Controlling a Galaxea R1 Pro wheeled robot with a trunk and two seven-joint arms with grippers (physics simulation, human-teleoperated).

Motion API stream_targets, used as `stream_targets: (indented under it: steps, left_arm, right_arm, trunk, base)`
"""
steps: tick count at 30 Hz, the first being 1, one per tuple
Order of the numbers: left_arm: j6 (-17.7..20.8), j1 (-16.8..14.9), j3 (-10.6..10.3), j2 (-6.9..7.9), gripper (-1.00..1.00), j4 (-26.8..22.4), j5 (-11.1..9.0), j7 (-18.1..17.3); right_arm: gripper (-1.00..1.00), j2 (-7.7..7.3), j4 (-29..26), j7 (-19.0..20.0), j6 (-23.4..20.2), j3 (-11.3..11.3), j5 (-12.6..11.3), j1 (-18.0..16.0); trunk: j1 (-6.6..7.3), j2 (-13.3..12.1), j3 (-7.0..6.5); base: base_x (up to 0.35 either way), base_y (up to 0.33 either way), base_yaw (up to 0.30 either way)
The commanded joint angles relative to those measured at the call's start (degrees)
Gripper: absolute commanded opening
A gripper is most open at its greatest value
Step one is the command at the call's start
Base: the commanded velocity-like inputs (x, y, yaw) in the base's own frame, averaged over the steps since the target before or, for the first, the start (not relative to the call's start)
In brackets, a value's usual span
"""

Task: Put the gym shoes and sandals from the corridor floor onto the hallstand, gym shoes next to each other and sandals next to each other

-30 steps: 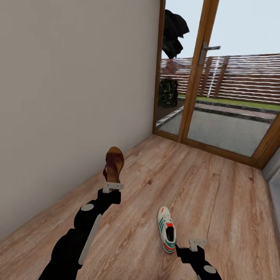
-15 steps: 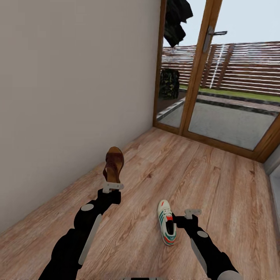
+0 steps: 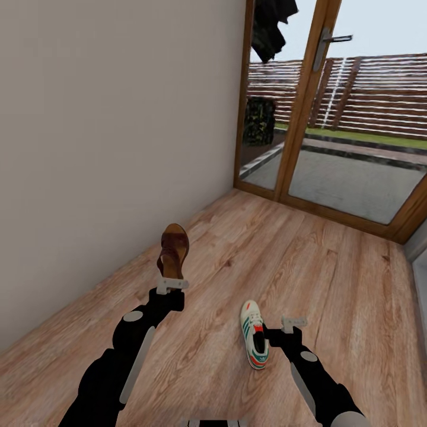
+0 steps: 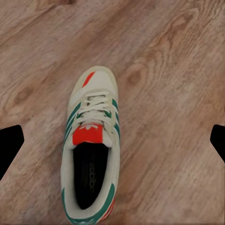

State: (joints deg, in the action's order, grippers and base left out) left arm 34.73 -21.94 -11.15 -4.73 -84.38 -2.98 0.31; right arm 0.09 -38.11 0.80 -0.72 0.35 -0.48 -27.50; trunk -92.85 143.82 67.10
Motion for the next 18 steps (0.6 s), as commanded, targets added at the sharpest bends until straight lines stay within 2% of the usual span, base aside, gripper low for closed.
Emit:
stream_targets:
  steps: [1, 18]
  left_arm:
    - [0.3, 0.0, 0.0, -0.01, -1.0, -0.1, -0.1, -0.1]
    - [0.3, 0.0, 0.1, -0.01, -1.0, -0.1, -0.1, -0.1]
  right_arm:
    - [1.0, 0.0, -0.1, 0.1, -0.1, 0.0, 0.0, 0.0]
    - [1.0, -0.06, -0.1, 0.1, -0.1, 0.0, -0.1, 0.0]
  trunk:
    - [-0.01, 0.0, 0.32]
    - [-0.45, 0.3, 5.28]
  base:
    - [0.0, 0.0, 0.112]
    - [0.0, 0.0, 0.168]
